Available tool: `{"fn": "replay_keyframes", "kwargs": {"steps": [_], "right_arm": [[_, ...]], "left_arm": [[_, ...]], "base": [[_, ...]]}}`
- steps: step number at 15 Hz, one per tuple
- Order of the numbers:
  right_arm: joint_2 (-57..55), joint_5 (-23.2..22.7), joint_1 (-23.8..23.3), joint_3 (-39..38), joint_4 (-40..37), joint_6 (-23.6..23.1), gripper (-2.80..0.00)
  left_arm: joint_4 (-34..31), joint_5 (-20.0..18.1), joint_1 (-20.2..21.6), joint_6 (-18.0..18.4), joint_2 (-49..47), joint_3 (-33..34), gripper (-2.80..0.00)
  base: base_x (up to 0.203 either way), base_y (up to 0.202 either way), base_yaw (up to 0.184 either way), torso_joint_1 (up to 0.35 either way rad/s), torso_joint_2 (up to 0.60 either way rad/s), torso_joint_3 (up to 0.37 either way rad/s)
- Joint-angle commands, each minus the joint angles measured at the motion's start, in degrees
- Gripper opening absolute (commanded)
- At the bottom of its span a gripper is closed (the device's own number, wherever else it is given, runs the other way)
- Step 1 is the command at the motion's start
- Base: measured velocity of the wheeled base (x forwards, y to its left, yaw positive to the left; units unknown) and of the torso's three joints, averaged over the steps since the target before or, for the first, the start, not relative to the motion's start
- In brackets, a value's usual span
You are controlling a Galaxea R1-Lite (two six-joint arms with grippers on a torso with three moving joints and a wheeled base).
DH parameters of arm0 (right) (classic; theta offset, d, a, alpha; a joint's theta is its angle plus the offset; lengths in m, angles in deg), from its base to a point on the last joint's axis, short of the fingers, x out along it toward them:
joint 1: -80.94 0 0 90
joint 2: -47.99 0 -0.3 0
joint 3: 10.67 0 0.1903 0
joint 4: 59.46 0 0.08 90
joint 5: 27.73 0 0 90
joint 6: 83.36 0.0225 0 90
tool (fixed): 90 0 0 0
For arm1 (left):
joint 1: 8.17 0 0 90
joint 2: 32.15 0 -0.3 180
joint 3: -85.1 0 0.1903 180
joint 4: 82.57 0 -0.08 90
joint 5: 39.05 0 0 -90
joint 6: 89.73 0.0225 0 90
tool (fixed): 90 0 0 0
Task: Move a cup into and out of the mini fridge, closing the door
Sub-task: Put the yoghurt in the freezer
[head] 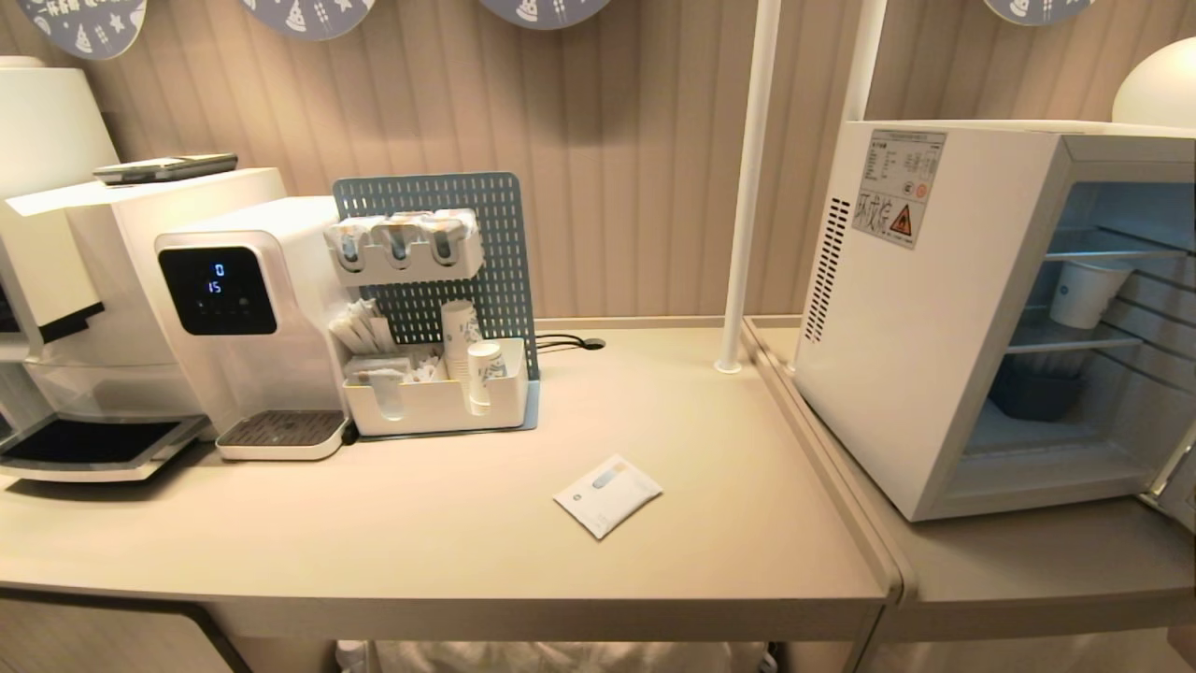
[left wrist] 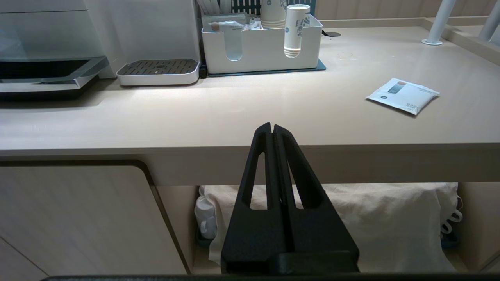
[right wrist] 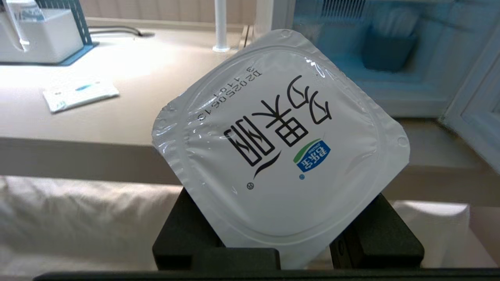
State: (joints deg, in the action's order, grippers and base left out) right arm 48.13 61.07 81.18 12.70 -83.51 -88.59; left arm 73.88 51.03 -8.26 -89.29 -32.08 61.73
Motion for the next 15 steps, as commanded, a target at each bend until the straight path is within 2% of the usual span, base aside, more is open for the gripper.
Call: {"fn": "replay_keyframes", "kwargs": {"steps": [1,11,15], "right_arm": [[-0.2,0.3,0.0,0.3,-0.7,1.5,-2.8],[-0.1,0.3,0.0,0.4,-1.2,2.1,-2.8],[-0.1,0.3,0.0,0.5,-1.4,2.1,-2.8]], "left_arm": [[0.0,0.0,0.0,0.0,-0.1,0.0,-2.8],[0.0,0.0,0.0,0.0,-0.1,0.0,-2.8],[0.0,0.0,0.0,0.0,-0.1,0.0,-2.8]], "base": [[0.0,0.0,0.0,0.0,0.0,0.0],[0.0,0.0,0.0,0.0,0.0,0.0],[0.0,-0.15,0.009,0.004,0.0,0.0]]}}
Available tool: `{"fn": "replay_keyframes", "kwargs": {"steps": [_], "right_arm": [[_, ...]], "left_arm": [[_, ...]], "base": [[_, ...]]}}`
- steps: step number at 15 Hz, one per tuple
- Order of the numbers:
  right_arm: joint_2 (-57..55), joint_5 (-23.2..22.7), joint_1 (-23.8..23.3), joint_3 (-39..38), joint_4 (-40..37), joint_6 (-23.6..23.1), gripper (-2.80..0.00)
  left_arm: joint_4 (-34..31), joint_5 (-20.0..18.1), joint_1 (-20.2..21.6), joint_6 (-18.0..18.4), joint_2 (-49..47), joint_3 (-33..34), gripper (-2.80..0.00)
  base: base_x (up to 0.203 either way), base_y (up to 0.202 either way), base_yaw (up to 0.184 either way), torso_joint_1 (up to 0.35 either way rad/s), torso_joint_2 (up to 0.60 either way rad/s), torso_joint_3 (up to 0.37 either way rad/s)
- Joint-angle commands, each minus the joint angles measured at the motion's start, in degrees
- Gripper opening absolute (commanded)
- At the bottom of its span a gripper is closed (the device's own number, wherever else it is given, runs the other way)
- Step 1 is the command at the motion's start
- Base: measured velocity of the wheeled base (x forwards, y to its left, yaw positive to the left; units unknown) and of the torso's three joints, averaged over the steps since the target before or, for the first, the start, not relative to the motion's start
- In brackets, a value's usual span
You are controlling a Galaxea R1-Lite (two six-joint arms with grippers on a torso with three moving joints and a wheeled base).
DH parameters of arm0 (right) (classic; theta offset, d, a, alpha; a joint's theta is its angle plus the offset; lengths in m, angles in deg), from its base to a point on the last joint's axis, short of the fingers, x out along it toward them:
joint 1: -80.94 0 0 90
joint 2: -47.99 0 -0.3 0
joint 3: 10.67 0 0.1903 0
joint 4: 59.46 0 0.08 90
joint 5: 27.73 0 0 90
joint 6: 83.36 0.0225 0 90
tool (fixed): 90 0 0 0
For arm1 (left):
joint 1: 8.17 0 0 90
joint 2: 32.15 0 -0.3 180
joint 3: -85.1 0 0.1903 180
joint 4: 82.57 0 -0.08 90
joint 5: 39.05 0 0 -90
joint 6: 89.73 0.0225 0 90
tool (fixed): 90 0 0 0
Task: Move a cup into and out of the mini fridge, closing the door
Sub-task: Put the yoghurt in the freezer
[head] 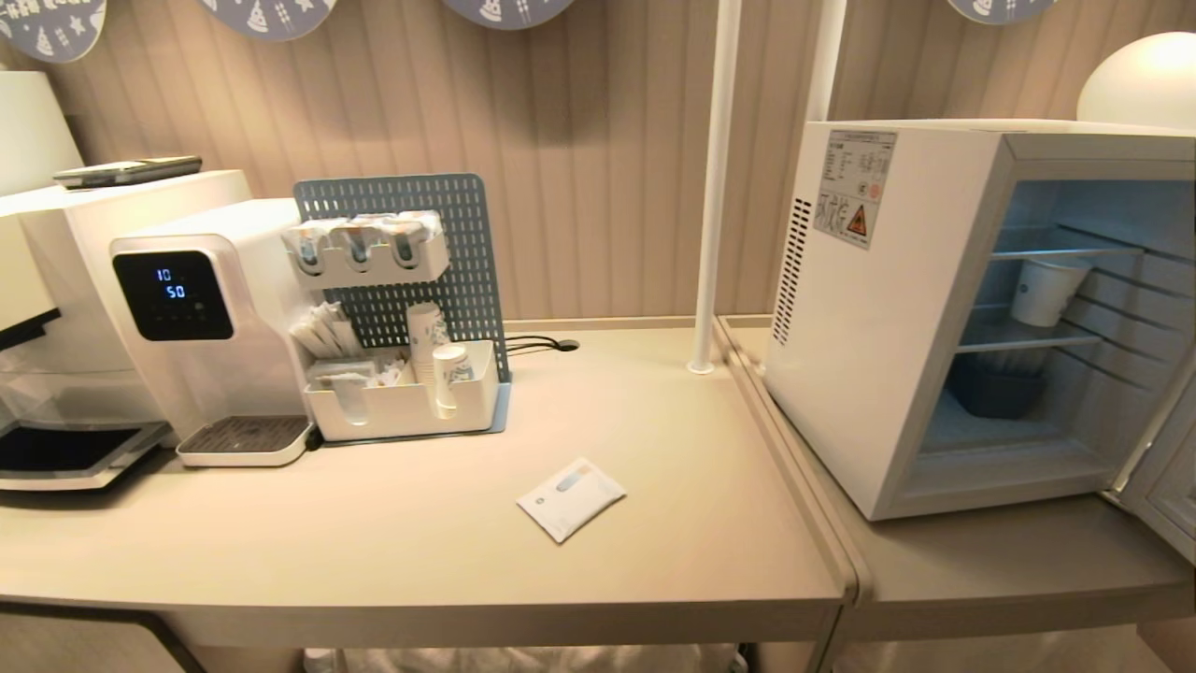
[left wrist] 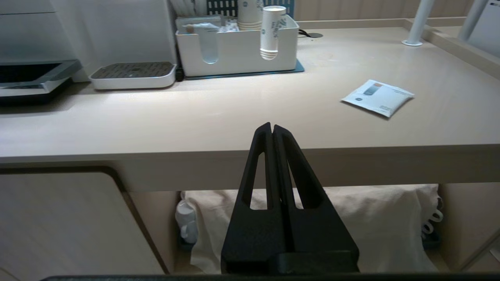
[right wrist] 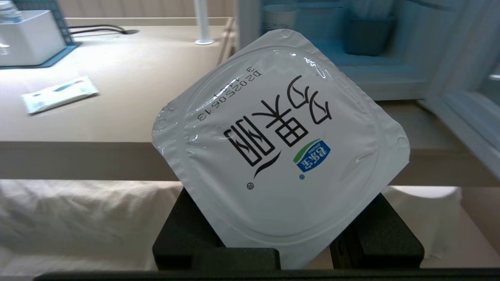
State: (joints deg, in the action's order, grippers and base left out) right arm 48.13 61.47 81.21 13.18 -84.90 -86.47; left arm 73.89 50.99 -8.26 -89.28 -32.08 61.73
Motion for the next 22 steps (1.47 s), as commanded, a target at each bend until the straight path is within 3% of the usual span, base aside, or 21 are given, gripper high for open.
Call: {"fn": "replay_keyframes", "kwargs": {"steps": [1,12,19,22], "right_arm": [[-0.1,-0.1,0.0,0.0,0.0,-0.1,-2.8],[-0.1,0.0,0.0,0.0,-0.1,-0.1,-2.8],[-0.1,-0.2,0.0,0.1,-0.2,-0.1,-2.8],[-0.1,-0.2,0.0,0.0,-0.2,-0.1,-2.8]], "left_arm": [[0.0,0.1,0.0,0.0,-0.1,0.0,-2.8],[0.0,0.1,0.0,0.0,-0.1,0.0,-2.8],[0.0,0.1,0.0,0.1,-0.1,0.0,-2.8],[0.0,0.1,0.0,0.1,-0.1,0.0,-2.8]], "base": [[0.0,-0.204,-0.002,0.007,0.01,0.002],[0.0,-0.188,-0.003,0.005,0.0,0.004],[0.007,-0.011,0.001,0.001,0.0,0.0],[0.173,0.0,0.0,-0.001,0.0,0.0]]}}
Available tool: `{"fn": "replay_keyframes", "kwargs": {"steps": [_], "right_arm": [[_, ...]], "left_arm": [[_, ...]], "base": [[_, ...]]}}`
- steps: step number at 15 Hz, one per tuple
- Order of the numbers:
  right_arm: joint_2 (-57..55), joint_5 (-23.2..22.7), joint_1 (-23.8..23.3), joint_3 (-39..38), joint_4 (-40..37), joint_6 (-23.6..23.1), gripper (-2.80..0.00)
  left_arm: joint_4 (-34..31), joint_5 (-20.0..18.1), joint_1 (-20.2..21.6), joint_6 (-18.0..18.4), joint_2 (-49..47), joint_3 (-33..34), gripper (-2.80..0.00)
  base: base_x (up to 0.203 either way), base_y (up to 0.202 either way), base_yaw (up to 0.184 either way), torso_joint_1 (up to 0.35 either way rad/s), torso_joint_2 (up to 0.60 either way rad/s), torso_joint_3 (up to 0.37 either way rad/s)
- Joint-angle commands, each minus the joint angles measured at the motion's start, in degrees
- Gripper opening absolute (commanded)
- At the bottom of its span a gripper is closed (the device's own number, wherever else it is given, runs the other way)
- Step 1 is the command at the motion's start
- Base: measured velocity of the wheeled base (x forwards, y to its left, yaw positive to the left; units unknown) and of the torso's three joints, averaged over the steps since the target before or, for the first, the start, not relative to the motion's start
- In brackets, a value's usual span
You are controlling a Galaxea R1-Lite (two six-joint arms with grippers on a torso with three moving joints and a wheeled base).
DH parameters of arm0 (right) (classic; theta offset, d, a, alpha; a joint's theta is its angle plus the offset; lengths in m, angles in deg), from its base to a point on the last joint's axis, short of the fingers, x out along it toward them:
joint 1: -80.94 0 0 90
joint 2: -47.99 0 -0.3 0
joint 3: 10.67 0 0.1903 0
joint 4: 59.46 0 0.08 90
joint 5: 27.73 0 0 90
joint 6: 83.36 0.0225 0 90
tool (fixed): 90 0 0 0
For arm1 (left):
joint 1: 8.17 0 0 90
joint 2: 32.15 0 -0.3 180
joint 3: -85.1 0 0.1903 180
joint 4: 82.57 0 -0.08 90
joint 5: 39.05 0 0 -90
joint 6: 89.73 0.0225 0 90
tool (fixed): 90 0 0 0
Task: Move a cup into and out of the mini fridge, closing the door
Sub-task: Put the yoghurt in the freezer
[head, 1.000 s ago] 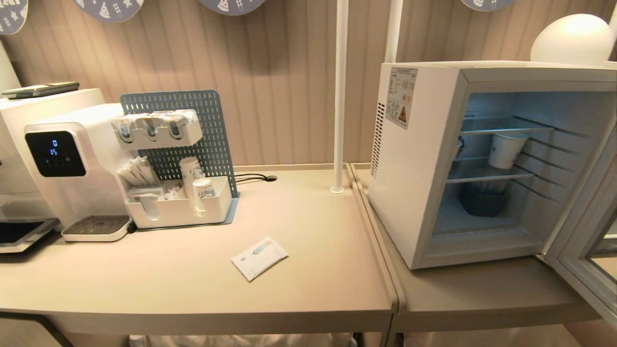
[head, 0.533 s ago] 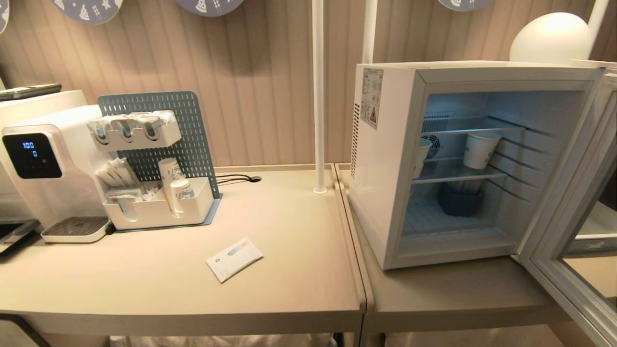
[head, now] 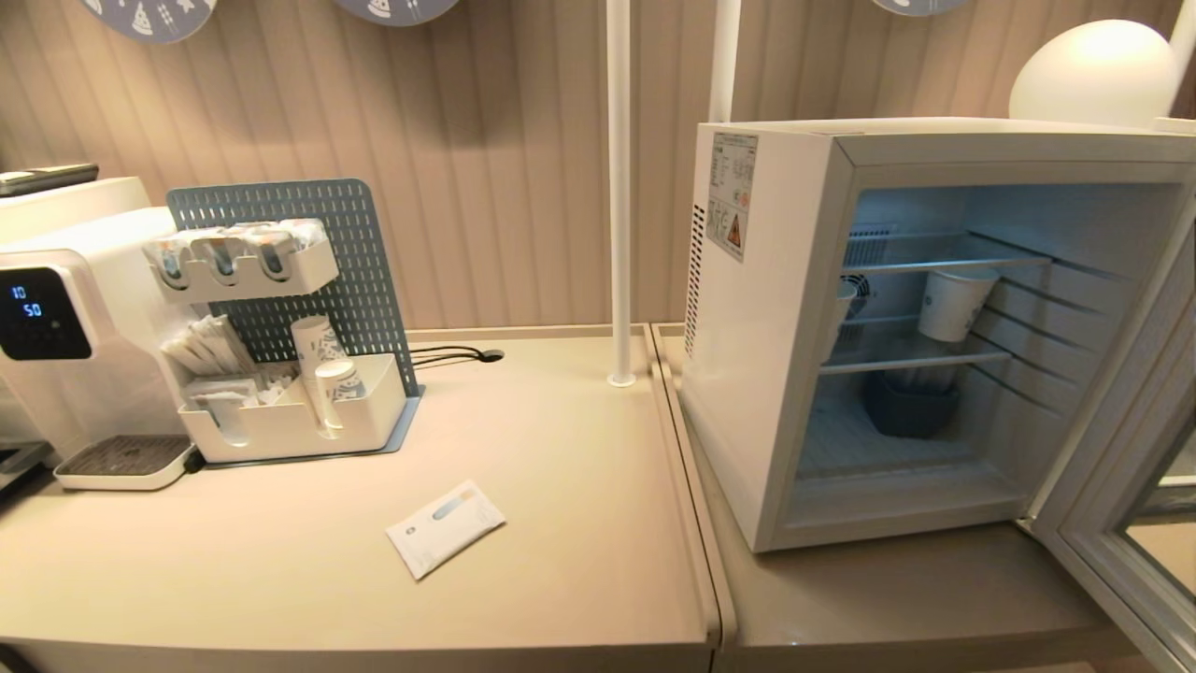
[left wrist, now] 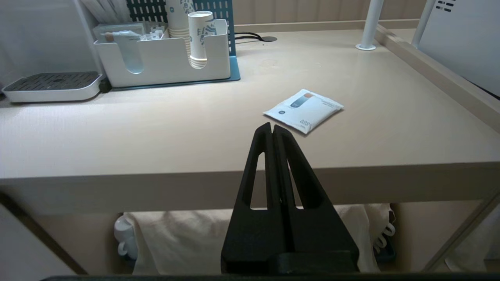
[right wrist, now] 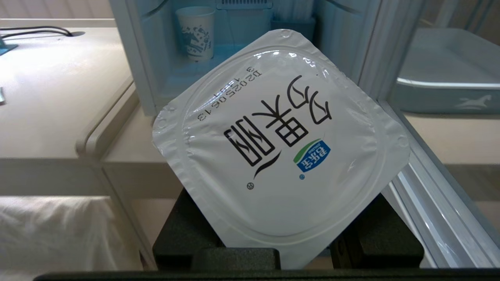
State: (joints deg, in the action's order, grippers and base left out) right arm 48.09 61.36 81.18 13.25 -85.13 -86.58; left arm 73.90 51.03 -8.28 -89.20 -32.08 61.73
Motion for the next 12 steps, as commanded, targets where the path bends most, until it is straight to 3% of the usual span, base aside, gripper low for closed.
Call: {"fn": "replay_keyframes", "kwargs": {"steps": [1,7,10,12], "right_arm": [[-0.1,-0.1,0.0,0.0,0.0,0.0,-2.8],[-0.1,-0.1,0.0,0.0,1.2,-0.3,-2.8],[-3.2,-0.9,0.0,12.2,-2.2,-0.2,-2.8],[-11.2,-2.6,0.0,19.6,-6.1,-0.1,-2.8]], "left_arm": [[0.0,0.0,0.0,0.0,-0.1,-0.1,-2.8],[0.0,0.0,0.0,-0.1,-0.1,0.0,-2.8],[0.0,0.0,0.0,-0.1,-0.1,0.0,-2.8],[0.0,0.0,0.0,-0.1,-0.1,0.0,-2.8]], "base": [[0.192,0.0,0.005,0.009,0.01,0.005],[0.0,0.0,0.0,0.004,0.0,-0.002],[0.0,0.0,0.0,0.0,0.0,0.0],[0.0,0.0,0.0,0.0,0.0,0.0]]}}
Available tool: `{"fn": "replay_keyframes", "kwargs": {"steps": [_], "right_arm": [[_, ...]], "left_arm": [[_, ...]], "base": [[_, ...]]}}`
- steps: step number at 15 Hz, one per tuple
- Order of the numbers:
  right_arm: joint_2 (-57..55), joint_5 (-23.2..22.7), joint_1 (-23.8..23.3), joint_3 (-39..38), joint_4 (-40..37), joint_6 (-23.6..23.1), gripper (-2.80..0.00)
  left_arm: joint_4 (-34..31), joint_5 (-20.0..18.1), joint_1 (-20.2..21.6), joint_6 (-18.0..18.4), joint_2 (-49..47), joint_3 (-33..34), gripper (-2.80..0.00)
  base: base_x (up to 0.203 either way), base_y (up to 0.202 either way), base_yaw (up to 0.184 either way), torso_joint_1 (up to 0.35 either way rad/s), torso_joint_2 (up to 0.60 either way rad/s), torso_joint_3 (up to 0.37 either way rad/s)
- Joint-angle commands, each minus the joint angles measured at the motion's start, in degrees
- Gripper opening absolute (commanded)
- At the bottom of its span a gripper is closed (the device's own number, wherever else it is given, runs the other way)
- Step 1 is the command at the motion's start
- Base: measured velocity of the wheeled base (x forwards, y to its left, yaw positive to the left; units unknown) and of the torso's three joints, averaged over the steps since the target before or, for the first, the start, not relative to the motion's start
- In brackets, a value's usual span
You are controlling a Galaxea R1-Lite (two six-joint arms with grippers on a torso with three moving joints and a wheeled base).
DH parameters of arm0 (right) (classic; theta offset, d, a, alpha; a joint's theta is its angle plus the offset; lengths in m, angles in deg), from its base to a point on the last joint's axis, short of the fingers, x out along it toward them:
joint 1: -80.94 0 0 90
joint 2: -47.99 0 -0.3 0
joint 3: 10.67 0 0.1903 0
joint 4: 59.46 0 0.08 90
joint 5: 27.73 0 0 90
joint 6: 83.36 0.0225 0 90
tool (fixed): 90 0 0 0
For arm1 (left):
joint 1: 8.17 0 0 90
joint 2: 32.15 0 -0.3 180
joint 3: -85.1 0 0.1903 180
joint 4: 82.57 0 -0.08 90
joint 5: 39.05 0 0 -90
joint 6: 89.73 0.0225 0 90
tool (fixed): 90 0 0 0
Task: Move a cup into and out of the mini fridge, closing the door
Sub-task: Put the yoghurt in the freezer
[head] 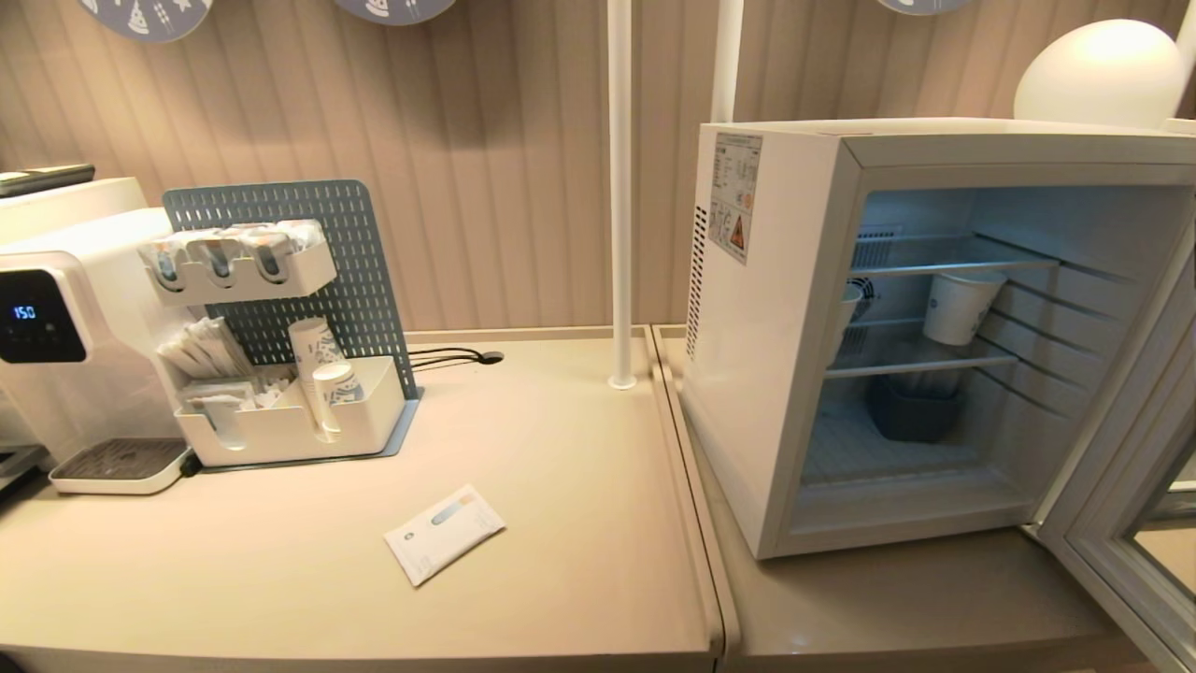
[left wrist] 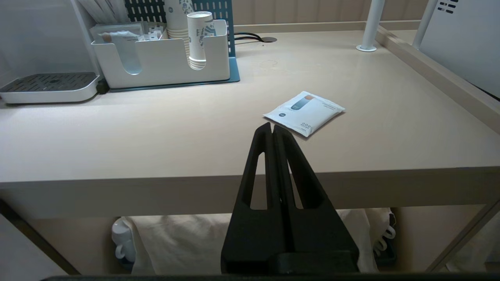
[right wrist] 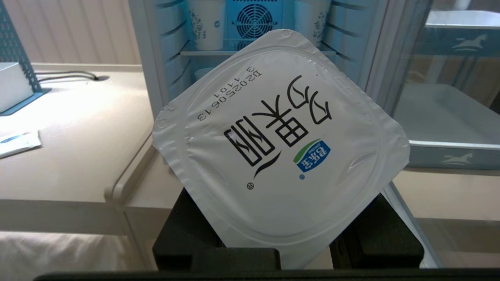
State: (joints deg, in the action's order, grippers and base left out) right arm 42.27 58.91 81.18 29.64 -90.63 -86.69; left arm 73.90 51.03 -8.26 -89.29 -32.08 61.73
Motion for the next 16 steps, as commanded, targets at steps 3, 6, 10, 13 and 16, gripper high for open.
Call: {"fn": "replay_keyframes", "kwargs": {"steps": [3,6,10,13,16], "right_arm": [[-21.5,-3.0,0.2,8.5,-0.8,-0.5,-2.8],[-37.6,-6.5,0.5,12.1,3.4,-1.7,-2.8],[-55.4,-8.2,1.1,12.0,19.8,-2.1,-2.8],[-64.9,-10.1,1.3,10.7,31.3,-1.7,-2.8],[-70.3,-10.8,1.3,10.5,36.4,-1.3,-2.8]], "left_arm": [[0.0,0.0,0.0,0.0,-0.1,0.0,-2.8],[0.0,0.0,0.0,0.0,-0.1,0.0,-2.8],[0.0,0.0,0.0,0.0,-0.1,0.0,-2.8],[0.0,0.0,0.0,0.0,-0.1,0.0,-2.8],[0.0,0.1,0.0,-0.1,-0.1,0.0,-2.8]], "base": [[0.0,0.0,0.0,0.0,0.0,0.0],[0.0,0.0,0.0,0.0,0.0,0.0],[0.0,0.0,0.0,0.0,0.0,0.0],[0.0,0.0,0.0,0.0,0.0,0.0],[0.0,0.0,0.0,0.0,0.0,0.0]]}}
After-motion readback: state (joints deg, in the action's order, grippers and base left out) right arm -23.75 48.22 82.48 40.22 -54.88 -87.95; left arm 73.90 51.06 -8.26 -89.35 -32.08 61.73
